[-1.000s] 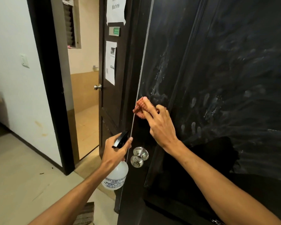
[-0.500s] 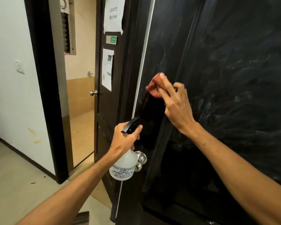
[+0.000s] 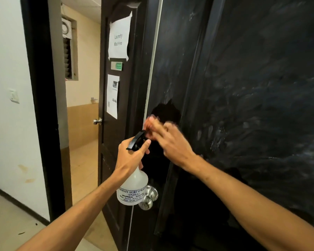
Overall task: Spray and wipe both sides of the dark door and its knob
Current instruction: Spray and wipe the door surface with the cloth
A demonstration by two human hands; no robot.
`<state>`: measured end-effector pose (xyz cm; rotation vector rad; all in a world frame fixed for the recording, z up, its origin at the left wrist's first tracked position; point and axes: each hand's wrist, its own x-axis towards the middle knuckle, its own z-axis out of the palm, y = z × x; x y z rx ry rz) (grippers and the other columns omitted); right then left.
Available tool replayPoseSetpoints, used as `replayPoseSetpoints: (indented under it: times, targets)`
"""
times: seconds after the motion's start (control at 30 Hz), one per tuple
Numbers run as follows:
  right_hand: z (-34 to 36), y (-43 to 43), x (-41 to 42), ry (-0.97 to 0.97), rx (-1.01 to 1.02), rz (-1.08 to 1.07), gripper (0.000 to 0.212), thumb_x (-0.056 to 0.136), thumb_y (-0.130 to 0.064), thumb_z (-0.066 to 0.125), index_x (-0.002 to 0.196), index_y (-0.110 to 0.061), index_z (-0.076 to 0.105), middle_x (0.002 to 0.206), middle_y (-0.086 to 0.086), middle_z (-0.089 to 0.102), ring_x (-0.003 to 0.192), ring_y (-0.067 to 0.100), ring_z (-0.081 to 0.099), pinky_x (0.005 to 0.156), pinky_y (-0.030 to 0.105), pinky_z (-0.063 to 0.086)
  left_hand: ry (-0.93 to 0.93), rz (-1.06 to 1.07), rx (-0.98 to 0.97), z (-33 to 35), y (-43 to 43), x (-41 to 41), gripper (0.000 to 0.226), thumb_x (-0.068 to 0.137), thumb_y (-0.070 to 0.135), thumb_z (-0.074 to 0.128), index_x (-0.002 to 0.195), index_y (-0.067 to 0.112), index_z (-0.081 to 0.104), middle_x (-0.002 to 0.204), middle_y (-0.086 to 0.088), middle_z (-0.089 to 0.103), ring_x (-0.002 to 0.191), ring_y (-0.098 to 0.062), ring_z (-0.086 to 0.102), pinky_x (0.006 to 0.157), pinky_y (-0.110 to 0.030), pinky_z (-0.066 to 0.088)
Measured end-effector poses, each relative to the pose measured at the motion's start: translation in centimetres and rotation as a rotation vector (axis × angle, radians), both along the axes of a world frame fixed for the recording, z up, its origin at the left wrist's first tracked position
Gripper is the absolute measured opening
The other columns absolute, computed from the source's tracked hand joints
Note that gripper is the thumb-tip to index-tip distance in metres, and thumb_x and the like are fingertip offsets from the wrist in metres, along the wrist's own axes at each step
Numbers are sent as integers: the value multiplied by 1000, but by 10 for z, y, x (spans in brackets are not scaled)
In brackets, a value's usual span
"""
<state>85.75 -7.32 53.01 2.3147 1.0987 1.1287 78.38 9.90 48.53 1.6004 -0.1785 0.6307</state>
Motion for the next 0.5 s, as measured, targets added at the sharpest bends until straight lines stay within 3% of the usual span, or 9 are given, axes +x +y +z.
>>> replayPoseSetpoints:
  times: [0.07,0.1,0.2,0.33,0.4,0.5]
  targets:
    - [-24,0,0,73,-230,-14,64,85,-5,39,148,-7,46,170,18,12,127,36,44,100,50,47,-27,-11,20,3,3,-2,12,98,24,72,104,14,75,76,-11,74,45,-22,63,40,-28,50]
    - [-20,-1,0,81,-247,-12,62,85,-6,40,146,-8,50,169,17,16,125,35,45,99,50,48,-30,-14,29,6,5,-4,13,98,24,72,104,12,75,76,-10,74,44,-19,62,41,-25,49]
    - [41,5,5,-10,-31,-11,62,75,1,41,133,-9,59,167,11,26,109,33,44,89,47,50,-22,-4,46,20,11,-4,21,100,24,70,94,5,72,79,-13,74,38,-18,58,42,-28,50]
    - [103,9,9,-105,297,9,64,79,9,49,140,-6,55,168,7,25,104,30,42,86,40,47,-39,16,47,31,14,-2,22,101,22,68,93,2,70,83,-17,74,39,-15,60,44,-24,53]
    - [84,8,11,-96,180,46,62,78,7,46,138,-4,55,169,11,22,108,32,42,90,45,48,-49,0,37,34,13,0,22,101,23,68,94,2,70,83,-18,74,39,-16,59,43,-25,52]
    - [49,-1,10,-73,-170,61,57,80,-2,38,133,-6,57,168,16,24,115,35,45,98,50,48,-76,-43,42,44,10,2,19,99,25,70,97,7,72,80,-15,74,38,-19,58,40,-27,50]
